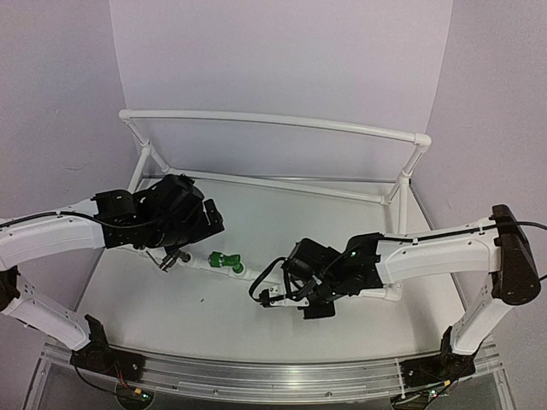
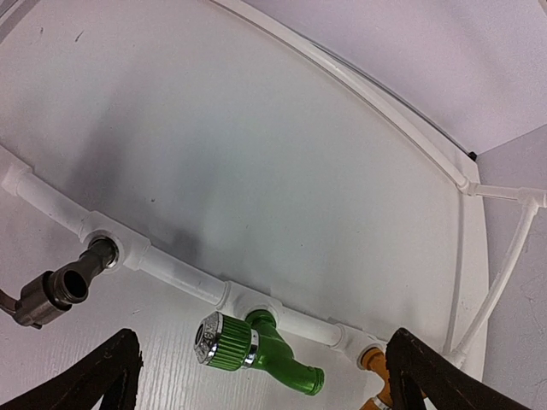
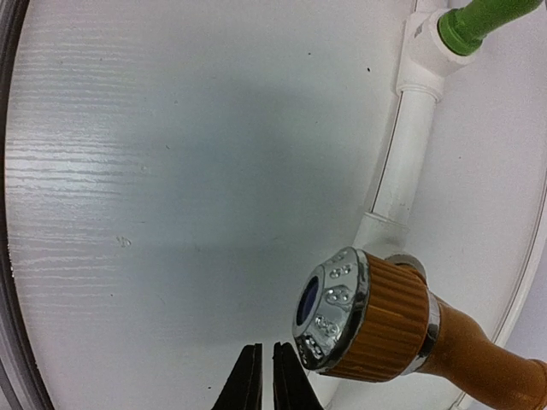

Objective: Install the water faucets

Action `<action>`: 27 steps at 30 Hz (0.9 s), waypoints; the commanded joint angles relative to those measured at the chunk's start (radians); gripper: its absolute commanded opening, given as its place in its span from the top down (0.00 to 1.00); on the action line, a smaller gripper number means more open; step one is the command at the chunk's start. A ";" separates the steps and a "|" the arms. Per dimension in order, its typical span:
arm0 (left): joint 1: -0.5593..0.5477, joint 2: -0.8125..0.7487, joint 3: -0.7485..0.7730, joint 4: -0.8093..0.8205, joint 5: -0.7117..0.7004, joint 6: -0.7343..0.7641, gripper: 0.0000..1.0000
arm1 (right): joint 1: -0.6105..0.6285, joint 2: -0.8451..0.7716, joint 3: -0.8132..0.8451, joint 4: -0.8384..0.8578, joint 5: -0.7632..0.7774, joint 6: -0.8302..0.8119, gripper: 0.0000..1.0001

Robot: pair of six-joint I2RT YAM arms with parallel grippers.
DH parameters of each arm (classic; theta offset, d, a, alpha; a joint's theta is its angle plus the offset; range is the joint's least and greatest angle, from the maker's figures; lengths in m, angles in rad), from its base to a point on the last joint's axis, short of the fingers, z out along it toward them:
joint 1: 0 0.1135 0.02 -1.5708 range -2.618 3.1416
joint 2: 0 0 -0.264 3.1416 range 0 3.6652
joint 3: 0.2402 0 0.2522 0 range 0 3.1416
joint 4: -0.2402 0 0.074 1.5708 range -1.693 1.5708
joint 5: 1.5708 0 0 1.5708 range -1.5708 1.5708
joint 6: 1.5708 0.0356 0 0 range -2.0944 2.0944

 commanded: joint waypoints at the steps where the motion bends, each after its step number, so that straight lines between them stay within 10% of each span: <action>1: 0.007 -0.028 -0.007 0.024 -0.008 -0.012 0.00 | 0.006 0.019 0.013 0.058 0.047 0.036 0.93; 27: 0.007 -0.046 -0.021 0.022 -0.015 -0.016 0.00 | 0.021 0.167 0.197 0.117 0.172 0.092 0.89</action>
